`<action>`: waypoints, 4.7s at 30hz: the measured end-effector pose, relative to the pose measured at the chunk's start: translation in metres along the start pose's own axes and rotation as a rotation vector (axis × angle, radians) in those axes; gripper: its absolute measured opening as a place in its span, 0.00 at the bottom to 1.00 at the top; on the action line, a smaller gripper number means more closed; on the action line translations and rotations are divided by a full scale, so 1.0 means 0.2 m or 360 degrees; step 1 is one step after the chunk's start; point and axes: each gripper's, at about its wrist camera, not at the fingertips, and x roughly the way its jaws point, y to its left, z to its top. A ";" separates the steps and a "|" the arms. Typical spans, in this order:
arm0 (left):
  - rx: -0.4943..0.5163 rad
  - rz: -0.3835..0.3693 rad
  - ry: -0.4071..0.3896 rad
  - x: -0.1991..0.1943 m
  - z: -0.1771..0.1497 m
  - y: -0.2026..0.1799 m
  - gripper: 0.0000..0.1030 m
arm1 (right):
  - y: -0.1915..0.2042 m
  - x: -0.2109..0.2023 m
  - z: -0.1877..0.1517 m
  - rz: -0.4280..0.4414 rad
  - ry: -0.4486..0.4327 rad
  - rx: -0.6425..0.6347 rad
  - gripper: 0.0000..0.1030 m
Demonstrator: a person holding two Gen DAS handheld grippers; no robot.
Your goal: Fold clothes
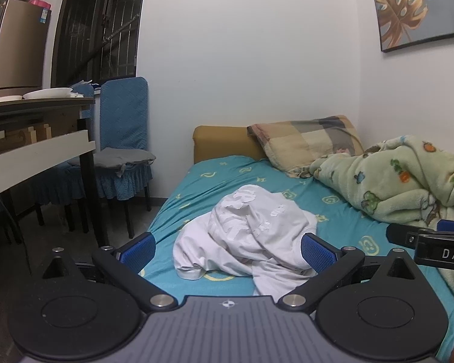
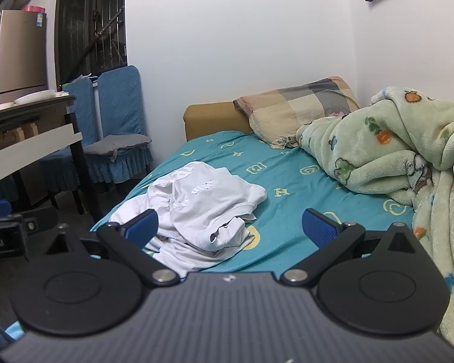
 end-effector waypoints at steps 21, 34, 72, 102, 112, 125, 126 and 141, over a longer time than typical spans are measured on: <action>-0.0078 -0.0013 0.0017 0.04 -0.03 -0.02 1.00 | 0.04 -0.03 0.08 -0.0183 -0.0222 -0.0062 1.00; 0.0036 0.0076 0.0117 0.18 0.04 -0.18 0.99 | -0.20 0.00 0.58 -0.0034 -0.0468 0.0350 1.00; 0.0023 -0.0318 0.0278 0.66 0.05 -0.03 0.13 | -0.15 0.69 0.01 0.0113 0.0179 0.0101 1.00; 0.0072 -0.0332 0.0586 0.83 -0.17 0.01 0.58 | 0.02 0.94 -0.08 -0.0085 0.0007 -0.0110 1.00; 0.0042 -0.0337 0.0492 0.94 -0.22 -0.08 0.71 | -0.27 0.96 -0.03 -0.0126 0.0074 0.0440 1.00; -0.0349 0.0108 0.0320 0.84 -0.17 0.17 0.72 | -0.36 0.86 0.03 -0.0445 -0.0119 0.0472 1.00; -0.0390 0.0113 0.0316 0.83 -0.17 0.20 0.72 | -0.40 0.86 0.03 -0.0459 -0.0112 0.0519 1.00; -0.0177 0.0321 0.0767 1.02 -0.29 0.21 0.74 | 0.17 0.96 -0.14 0.0413 0.0390 -0.0381 1.00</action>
